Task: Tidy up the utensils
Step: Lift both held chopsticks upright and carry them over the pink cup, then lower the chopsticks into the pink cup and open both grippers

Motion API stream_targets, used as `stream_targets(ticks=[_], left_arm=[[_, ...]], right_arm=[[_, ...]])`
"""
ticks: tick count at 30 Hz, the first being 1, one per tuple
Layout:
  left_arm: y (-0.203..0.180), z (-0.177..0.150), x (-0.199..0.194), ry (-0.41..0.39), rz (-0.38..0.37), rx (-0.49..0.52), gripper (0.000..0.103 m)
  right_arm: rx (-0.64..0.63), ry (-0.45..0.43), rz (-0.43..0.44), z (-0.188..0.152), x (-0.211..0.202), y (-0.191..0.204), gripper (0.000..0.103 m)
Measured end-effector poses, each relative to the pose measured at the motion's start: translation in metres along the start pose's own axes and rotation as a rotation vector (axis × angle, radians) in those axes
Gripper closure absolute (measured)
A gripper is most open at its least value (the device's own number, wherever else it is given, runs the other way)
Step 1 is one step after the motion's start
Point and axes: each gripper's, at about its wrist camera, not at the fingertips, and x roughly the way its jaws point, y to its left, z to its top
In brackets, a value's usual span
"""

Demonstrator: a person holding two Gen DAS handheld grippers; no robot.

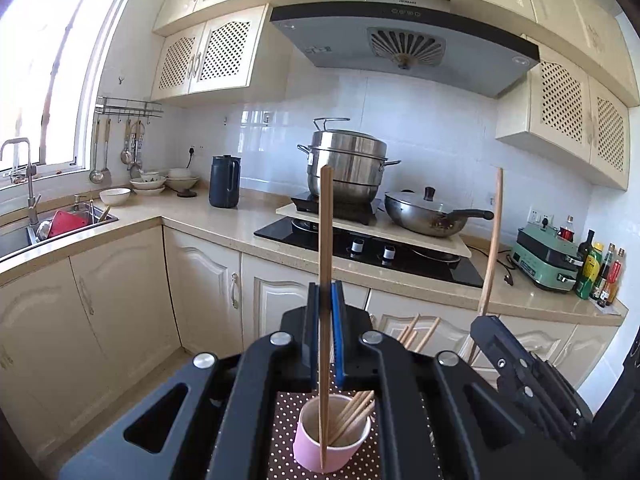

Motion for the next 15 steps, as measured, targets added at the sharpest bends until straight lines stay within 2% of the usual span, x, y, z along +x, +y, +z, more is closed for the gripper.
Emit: stream_targets(ticks=[5,9,15], left_arm=[[0.003,0.008,0.027,-0.023,0.022,-0.008,0.097],[0.004,0.003,0.047,-0.005,0.037,-0.006,0.097],[0.004,-0.015,0.067,0.032,0.041,0.027,0.097]], right_arm=[[0.006,-0.045,-0.007,-0.007,0.021,-0.006,0.097],[0.044,-0.034,0.024,-0.018,0.040,-0.013,0.097],[-0.004,-0.001,0.002,-0.038,0.065,-0.011,0.096]])
